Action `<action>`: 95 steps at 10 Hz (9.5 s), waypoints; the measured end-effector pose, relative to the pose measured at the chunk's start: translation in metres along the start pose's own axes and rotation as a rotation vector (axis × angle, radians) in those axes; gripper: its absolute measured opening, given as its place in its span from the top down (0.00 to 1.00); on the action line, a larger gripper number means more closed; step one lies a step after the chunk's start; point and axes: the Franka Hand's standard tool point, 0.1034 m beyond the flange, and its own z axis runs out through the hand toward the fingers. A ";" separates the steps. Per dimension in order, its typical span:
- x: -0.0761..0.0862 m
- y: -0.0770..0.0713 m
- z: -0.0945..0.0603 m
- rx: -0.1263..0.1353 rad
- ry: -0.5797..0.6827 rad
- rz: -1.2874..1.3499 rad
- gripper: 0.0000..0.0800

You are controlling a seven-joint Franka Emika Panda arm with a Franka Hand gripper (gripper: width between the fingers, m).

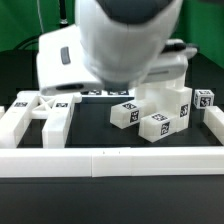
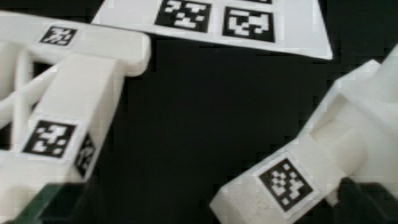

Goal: Assemble chair

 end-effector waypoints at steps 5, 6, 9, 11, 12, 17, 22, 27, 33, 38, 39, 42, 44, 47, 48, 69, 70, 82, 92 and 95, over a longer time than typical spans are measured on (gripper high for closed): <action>0.005 0.006 -0.020 -0.052 0.291 0.026 0.19; 0.006 0.020 -0.021 -0.061 0.339 -0.027 0.19; 0.007 0.051 -0.029 -0.058 0.516 -0.033 0.19; 0.012 0.058 -0.038 -0.086 0.664 -0.020 0.19; 0.011 0.061 -0.038 -0.096 0.735 -0.009 0.19; 0.022 0.070 -0.009 0.004 0.835 0.123 0.19; 0.028 0.072 -0.006 -0.017 0.843 0.129 0.19; 0.038 0.088 0.011 -0.035 0.838 0.145 0.19; 0.047 0.087 0.029 0.002 0.820 0.181 0.19; 0.048 0.086 0.028 -0.002 0.823 0.181 0.65; 0.048 0.086 0.028 -0.002 0.823 0.180 0.65; 0.041 0.079 0.013 -0.003 0.841 0.170 0.65; 0.004 0.065 -0.017 0.016 0.817 0.129 0.65; -0.031 0.051 -0.053 0.029 0.836 0.114 0.64; -0.036 0.046 -0.059 0.039 0.831 0.115 0.64; -0.033 -0.093 -0.031 0.360 0.771 0.865 0.64; -0.031 -0.093 -0.032 0.360 0.778 0.857 0.64; -0.026 -0.108 -0.028 0.366 0.792 0.876 0.64; -0.022 -0.119 -0.033 0.374 0.866 0.846 0.64; -0.022 -0.118 -0.033 0.374 0.866 0.847 0.64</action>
Offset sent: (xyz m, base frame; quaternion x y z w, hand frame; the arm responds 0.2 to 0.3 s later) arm 0.0000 0.0000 0.0000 0.0000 0.1938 0.0000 0.9810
